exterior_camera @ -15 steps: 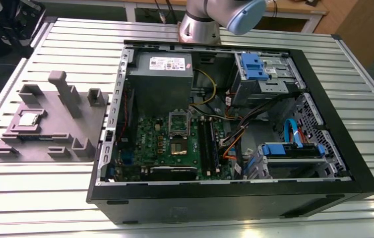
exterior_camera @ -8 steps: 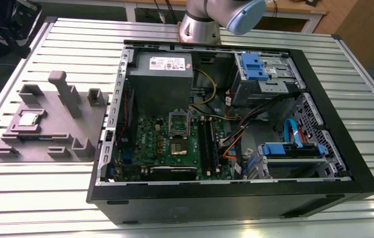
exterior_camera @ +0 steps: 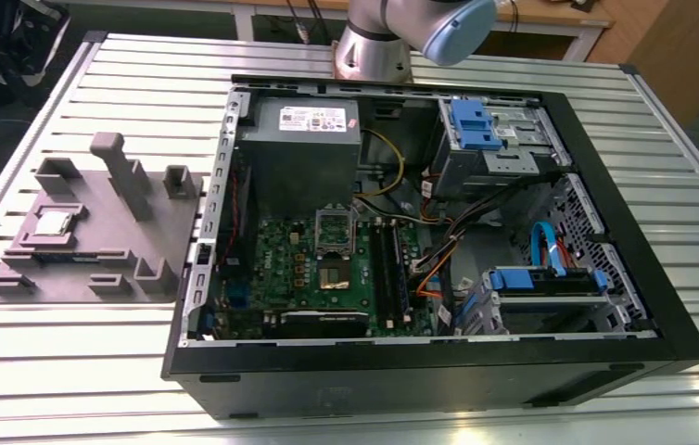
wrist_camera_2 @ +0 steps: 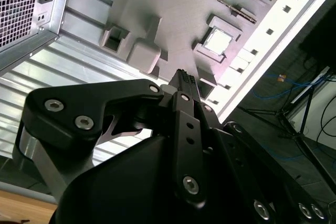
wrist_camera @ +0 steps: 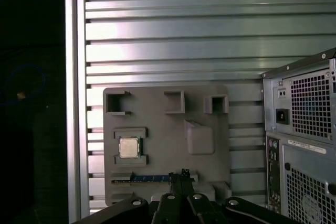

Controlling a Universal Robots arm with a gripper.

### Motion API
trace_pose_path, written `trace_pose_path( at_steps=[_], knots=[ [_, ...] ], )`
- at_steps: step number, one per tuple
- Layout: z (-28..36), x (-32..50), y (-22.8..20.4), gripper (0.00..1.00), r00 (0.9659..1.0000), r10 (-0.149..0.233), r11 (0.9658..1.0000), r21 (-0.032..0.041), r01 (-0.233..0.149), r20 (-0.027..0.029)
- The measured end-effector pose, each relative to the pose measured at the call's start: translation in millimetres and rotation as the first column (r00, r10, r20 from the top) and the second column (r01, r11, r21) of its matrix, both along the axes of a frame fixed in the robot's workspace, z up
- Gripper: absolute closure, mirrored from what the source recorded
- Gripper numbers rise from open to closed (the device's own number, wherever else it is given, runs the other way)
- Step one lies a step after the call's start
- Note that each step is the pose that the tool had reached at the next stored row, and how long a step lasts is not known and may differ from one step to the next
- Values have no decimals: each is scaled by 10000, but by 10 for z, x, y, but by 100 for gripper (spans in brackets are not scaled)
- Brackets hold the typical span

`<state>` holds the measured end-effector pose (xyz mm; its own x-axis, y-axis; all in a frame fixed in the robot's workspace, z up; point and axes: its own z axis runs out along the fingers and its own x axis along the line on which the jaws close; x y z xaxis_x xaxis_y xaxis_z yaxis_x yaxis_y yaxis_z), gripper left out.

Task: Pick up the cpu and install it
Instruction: 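Reach for the cpu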

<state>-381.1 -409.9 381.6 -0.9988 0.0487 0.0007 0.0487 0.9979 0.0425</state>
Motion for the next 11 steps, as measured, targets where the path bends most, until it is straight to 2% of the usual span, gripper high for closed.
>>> trace_pose_path(
  at_steps=[11],
  knots=[
    [-3, -57, -3, 90, 10000, 0, 10000, 0, 0, 0]
  ],
)
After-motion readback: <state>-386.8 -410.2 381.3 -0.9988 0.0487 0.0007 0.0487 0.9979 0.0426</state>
